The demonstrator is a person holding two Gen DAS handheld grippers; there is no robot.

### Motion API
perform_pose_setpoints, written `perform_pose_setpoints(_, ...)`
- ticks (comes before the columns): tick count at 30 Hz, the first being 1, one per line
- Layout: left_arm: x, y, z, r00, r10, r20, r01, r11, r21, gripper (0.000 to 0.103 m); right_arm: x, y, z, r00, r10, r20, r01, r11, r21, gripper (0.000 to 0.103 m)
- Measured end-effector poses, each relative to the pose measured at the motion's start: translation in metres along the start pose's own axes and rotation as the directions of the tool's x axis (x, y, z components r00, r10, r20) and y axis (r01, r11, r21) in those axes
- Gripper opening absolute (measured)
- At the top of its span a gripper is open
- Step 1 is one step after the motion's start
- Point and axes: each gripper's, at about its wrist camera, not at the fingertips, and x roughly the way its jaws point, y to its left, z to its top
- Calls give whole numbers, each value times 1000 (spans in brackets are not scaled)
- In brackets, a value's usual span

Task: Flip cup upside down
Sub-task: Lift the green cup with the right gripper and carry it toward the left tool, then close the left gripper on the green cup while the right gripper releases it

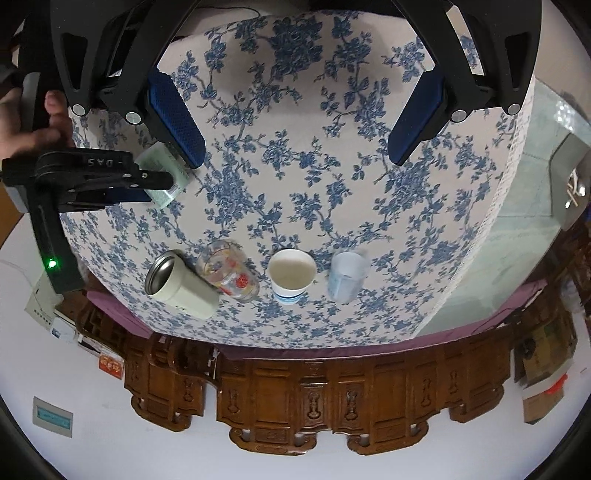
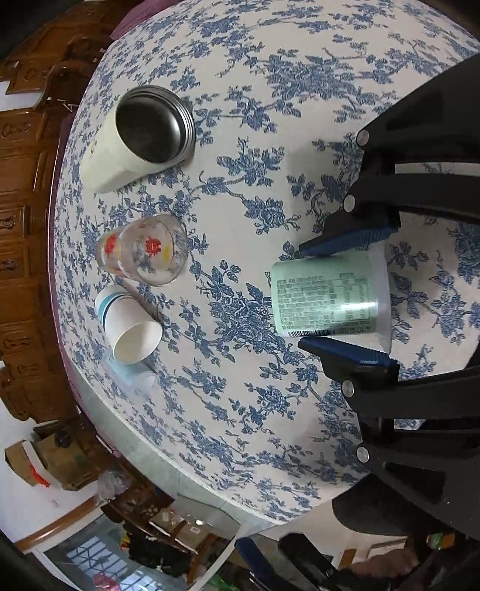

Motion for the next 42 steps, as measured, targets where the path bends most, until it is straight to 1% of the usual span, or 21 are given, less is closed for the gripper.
perform_pose_setpoints(2, -2, 1, 0, 1000, 13, -1, -13, 1000, 3, 95, 2, -2, 0, 1000, 8, 6, -8, 1000, 10, 49)
perform_pose_setpoints(4, -2, 0, 0, 1000, 17, -5, -17, 1000, 3, 95, 0, -3, -2, 999, 29, 26, -30, 999, 19, 56)
perform_pose_setpoints(6, -1, -1, 0, 1000, 21, -9, -21, 1000, 7, 95, -9, -4, -5, 997, 37, 63, -37, 999, 11, 62)
perform_pose_setpoints(8, 0, -4, 1, 1000, 24, -15, -24, 1000, 12, 95, -22, -7, -9, 993, 40, 107, -41, 999, 7, 63)
perform_pose_setpoints(10, 3, -7, 3, 1000, 18, -21, -18, 1000, 14, 95, -40, -10, -16, 985, 35, 171, -36, 999, 1, 64)
perform_pose_setpoints(11, 5, -10, 5, 1000, 11, -25, -11, 1000, 15, 95, -50, -11, -21, 978, 20, 207, -19, 1000, -5, 66)
perform_pose_setpoints(13, 9, -17, 9, 1000, 3, -29, -2, 1000, 22, 95, -65, -15, -32, 964, -15, 267, 17, 1000, -5, 72)
perform_pose_setpoints(15, 13, -25, 12, 999, 0, -36, 2, 999, 32, 95, -77, -23, -46, 945, -59, 323, 59, 998, 10, 74)
perform_pose_setpoints(17, 19, -35, 16, 998, -13, -54, 16, 999, 45, 95, -85, -31, -61, 925, -94, 367, 83, 995, 46, 75)
perform_pose_setpoints(21, 39, -58, 25, 993, -31, -114, 39, 997, 69, 95, -86, -51, -85, 909, -137, 393, 103, 989, 106, 75)
perform_pose_setpoints(22, 44, -62, 26, 991, -36, -128, 45, 996, 71, 94, -83, -56, -90, 908, -158, 389, 122, 986, 116, 75)
perform_pose_setpoints(23, 48, -66, 27, 989, -41, -141, 51, 996, 69, 90, -80, -61, -93, 907, -173, 384, 136, 983, 120, 75)
perform_pose_setpoints(25, 61, -77, 32, 981, -65, -185, 76, 996, 54, 87, -77, -65, -100, 906, -180, 383, 144, 982, 122, 75)
perform_pose_setpoints(27, 71, -85, 35, 973, -76, -218, 86, 996, 36, 85, -74, -72, -103, 907, -177, 383, 137, 982, 131, 75)
perform_pose_setpoints(31, 92, -98, 38, 953, -96, -288, 99, 995, -7, 79, -67, -80, -107, 916, -157, 369, 110, 983, 145, 75)
perform_pose_setpoints(36, 115, -103, 40, 918, -142, -371, 115, 989, -95, 74, -67, -78, -105, 917, -140, 374, 95, 986, 136, 75)
perform_pose_setpoints(37, 121, -101, 40, 907, -163, -389, 122, 984, -130, 72, -67, -77, -105, 916, -139, 376, 96, 987, 132, 75)
perform_pose_setpoints(42, 138, -95, 40, 870, -207, -447, 114, 967, -227, 71, -67, -74, -104, 914, -134, 382, 93, 988, 122, 75)
